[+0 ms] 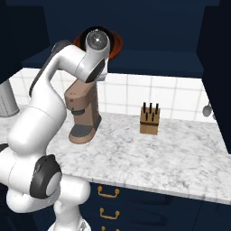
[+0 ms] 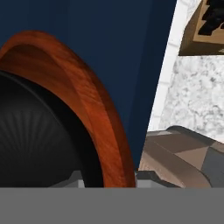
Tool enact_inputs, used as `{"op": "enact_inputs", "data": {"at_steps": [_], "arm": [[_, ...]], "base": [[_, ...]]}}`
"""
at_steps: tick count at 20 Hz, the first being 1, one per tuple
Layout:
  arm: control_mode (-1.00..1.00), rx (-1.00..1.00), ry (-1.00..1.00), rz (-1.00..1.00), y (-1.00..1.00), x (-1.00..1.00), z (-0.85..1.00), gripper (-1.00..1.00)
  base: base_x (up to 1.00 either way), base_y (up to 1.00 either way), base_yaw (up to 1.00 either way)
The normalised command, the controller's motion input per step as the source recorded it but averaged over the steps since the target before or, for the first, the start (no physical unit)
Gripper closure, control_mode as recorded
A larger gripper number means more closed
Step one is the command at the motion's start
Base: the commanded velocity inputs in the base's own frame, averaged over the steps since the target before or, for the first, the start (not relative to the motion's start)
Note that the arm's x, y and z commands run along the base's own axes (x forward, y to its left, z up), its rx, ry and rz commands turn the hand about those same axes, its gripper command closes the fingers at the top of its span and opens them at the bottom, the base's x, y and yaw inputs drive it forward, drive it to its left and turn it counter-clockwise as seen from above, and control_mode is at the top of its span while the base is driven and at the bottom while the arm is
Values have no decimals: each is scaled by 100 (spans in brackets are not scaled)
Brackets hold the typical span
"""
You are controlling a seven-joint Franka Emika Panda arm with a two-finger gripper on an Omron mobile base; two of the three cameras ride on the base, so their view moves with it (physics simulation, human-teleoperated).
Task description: Pick up the bowls on the counter and stack them on top of one another in the open cabinet. Place the smaller bowl on top of the larger bowl.
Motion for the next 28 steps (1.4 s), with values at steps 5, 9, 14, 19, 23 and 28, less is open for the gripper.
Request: {"op": "enact_inputs", "data": {"at_steps": [5, 9, 14, 19, 23, 28], "arm": [[-100, 0, 16, 0, 6, 58, -32, 100], [-100, 0, 15, 0, 1, 68, -5, 100], [-100, 0, 7, 0, 7, 71, -7, 100], [-100, 0, 0, 0, 18, 58, -14, 100], [-100, 0, -4, 0, 19, 47, -14, 100], [-100, 0, -10, 0, 11, 18, -5, -100]], "base": [[0, 0, 0], [0, 0, 0], [0, 0, 0], [0, 0, 0], [0, 0, 0], [0, 0, 0]]}}
